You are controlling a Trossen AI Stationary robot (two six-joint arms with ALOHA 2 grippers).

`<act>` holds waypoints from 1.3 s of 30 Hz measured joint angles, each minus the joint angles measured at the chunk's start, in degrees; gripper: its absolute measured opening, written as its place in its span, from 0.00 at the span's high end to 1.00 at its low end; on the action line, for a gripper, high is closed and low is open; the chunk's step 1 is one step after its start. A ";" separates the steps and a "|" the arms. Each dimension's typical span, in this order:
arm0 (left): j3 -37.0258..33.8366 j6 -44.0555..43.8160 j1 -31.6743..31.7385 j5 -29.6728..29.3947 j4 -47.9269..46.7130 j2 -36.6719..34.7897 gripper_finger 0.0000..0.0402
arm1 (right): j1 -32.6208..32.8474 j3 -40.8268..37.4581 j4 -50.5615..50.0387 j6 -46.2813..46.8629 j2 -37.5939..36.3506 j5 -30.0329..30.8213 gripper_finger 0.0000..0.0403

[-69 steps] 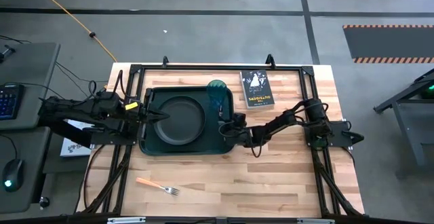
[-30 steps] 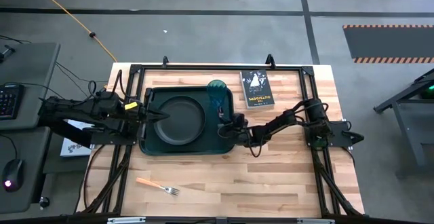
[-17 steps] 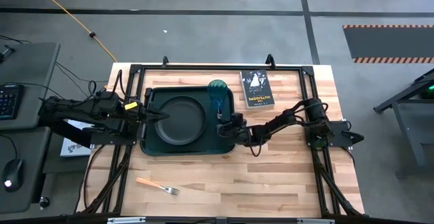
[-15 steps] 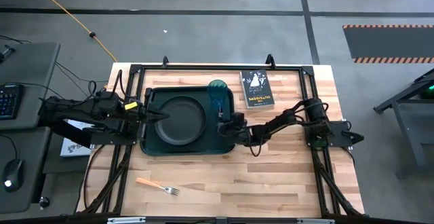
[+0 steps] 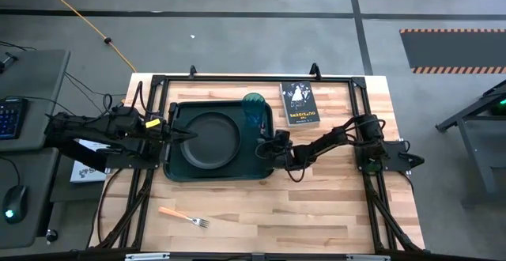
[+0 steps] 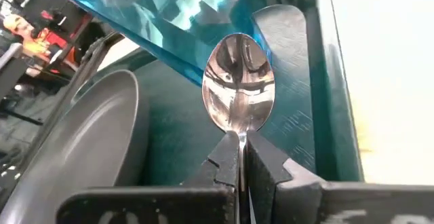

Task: Pick and place plate/cup/fork/spoon on tray
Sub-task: Put the black spoon on the right of the black tray, then put the orange fork on the left of the black tray

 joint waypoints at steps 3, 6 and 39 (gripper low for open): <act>0.00 0.00 -0.01 0.00 0.01 0.00 1.00 | -0.02 0.00 -0.63 0.65 -0.01 -0.03 1.00; 0.00 0.00 0.00 0.00 0.03 0.00 1.00 | -0.02 0.00 -1.67 0.64 -0.02 0.01 1.00; 0.00 -0.42 0.00 0.00 0.01 0.00 1.00 | -0.13 -0.46 -4.90 -8.02 -3.46 -0.16 0.76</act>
